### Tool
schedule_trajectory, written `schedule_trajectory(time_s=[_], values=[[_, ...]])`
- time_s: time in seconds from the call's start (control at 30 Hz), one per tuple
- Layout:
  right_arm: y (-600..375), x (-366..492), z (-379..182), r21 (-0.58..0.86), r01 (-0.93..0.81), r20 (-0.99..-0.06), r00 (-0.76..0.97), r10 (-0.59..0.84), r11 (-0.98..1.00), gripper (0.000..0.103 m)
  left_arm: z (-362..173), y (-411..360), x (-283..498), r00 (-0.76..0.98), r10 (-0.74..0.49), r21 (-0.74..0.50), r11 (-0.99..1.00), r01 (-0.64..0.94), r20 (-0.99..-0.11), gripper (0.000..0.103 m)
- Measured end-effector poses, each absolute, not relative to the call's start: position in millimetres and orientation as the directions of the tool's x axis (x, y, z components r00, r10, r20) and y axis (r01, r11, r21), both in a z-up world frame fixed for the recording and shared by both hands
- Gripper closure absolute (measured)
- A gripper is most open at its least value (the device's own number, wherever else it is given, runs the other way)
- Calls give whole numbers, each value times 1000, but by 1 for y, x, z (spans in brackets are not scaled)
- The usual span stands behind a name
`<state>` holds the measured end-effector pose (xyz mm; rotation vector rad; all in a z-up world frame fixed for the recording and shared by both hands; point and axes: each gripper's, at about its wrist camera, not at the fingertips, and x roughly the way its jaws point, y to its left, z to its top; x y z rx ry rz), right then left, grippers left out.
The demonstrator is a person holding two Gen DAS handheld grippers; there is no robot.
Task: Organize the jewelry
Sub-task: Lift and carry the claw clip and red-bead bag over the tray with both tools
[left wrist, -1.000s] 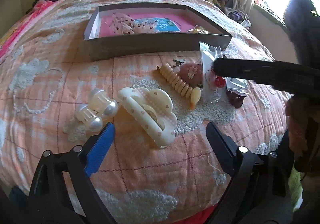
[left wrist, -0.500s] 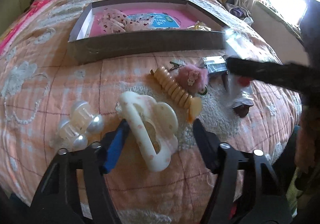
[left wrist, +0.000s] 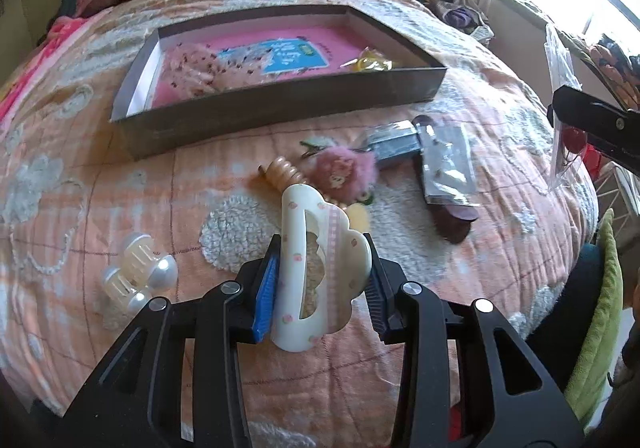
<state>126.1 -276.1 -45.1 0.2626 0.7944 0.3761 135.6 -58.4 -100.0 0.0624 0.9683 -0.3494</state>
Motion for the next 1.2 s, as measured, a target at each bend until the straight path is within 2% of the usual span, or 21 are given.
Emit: schedule_trajectory(time_s=[0.57, 0.8, 1.2], values=[[-304, 90, -4, 350, -235, -545, 736, 401, 907, 65, -34, -75, 145, 606, -291, -95, 938, 334, -740, 73], [-317, 86, 20, 334, -242, -497, 776, 388, 911, 65, -15, -72, 159, 637, -303, -126, 943, 308, -709, 73], [-328, 94, 65, 306, -257, -416, 830, 372, 917, 65, 27, -75, 182, 714, -303, -112, 946, 303, -632, 73]])
